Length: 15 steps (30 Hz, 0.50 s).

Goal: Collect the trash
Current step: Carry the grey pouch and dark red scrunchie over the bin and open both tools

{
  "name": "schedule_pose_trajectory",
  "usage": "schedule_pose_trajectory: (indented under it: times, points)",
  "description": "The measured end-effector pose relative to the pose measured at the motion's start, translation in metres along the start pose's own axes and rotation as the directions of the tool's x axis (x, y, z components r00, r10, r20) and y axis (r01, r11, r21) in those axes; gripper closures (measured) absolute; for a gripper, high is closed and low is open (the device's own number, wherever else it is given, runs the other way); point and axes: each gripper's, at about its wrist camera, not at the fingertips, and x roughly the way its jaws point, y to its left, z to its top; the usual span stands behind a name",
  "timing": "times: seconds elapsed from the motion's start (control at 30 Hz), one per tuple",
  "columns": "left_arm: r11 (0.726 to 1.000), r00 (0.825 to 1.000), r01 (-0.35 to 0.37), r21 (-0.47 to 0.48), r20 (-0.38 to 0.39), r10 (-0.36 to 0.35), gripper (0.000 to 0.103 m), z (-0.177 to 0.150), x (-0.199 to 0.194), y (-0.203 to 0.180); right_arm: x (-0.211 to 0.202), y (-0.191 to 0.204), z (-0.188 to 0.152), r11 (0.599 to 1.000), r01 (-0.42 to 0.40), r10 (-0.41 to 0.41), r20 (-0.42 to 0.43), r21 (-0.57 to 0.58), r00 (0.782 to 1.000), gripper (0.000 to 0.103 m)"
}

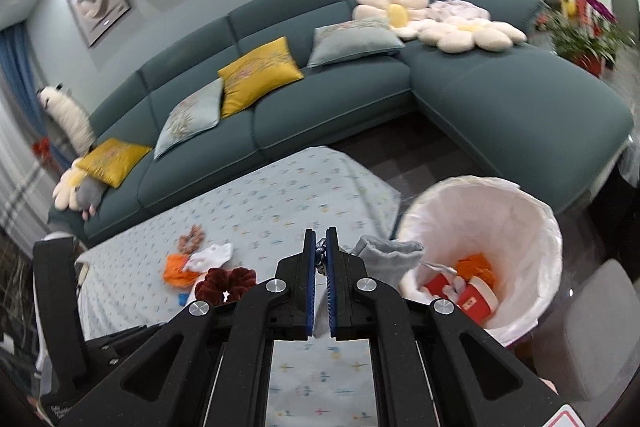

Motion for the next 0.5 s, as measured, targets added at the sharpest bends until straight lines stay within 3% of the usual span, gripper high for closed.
schedule_pose_trajectory:
  times: [0.5]
  points:
    - [0.981,0.996,0.061,0.186,-0.08,-0.047,0.081,0.01,0.048,-0.106,0.002,-0.097,0.006,0.987,0.083,-0.083,-0.005,0.139,0.997,0.098]
